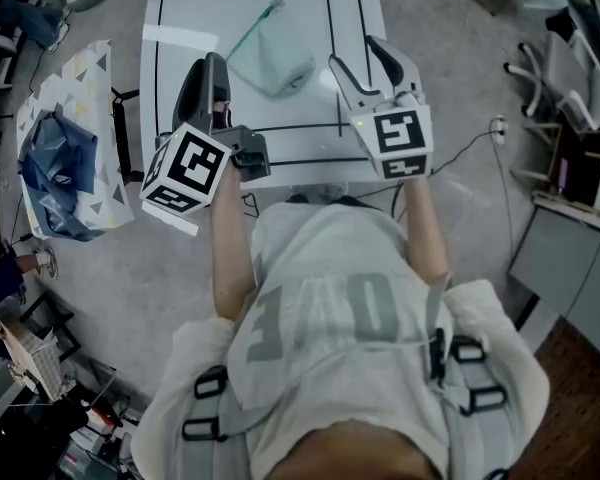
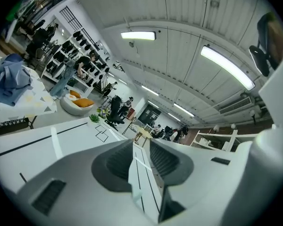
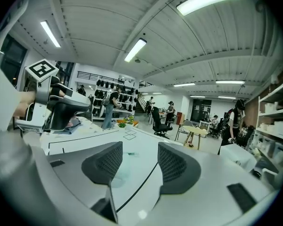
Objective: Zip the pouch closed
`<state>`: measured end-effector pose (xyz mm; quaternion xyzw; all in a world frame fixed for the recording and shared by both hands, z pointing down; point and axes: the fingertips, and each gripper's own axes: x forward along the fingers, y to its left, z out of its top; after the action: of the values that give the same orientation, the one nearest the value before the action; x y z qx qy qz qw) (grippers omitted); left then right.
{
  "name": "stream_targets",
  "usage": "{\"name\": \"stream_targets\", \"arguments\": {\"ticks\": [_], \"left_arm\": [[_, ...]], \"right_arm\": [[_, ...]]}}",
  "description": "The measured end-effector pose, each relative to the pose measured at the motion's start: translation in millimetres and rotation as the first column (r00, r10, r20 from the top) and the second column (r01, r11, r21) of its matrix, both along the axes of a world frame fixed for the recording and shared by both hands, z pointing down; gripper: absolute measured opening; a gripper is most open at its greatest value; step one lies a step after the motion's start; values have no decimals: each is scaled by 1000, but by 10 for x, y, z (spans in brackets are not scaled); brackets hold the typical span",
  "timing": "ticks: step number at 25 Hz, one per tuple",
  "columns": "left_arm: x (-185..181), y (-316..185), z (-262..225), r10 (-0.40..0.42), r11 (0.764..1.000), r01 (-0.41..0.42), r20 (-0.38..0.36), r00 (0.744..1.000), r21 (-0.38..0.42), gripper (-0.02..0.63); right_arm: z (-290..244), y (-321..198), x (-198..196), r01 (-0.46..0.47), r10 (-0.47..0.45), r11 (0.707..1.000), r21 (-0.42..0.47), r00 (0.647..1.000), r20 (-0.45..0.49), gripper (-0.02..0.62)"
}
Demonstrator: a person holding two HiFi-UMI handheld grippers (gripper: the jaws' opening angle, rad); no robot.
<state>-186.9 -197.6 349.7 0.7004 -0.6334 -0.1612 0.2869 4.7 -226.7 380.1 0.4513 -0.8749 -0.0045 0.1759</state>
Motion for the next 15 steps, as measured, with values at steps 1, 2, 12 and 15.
{"name": "stream_targets", "arguments": {"ticks": [1,2,12,15], "left_arm": [[-5,1,-11,-2,1000,2,11,1000,5,93],[-9,3,-24,-4,1000,4,21,1000,10,92],[-7,11,-82,-12,1000,9,91,996,28,92],[-22,16,-173,-27,998,17,183,983,53,92]], "right_arm": [[-2,4,1,-1,1,1000,2,1000,-1,209],[-4,7,1,-2,2,1000,4,1000,-1,209],[-53,-36,13,-11,11,1000,17,1000,8,209],[-124,-56,9,-17,16,999,30,1000,26,209]]}}
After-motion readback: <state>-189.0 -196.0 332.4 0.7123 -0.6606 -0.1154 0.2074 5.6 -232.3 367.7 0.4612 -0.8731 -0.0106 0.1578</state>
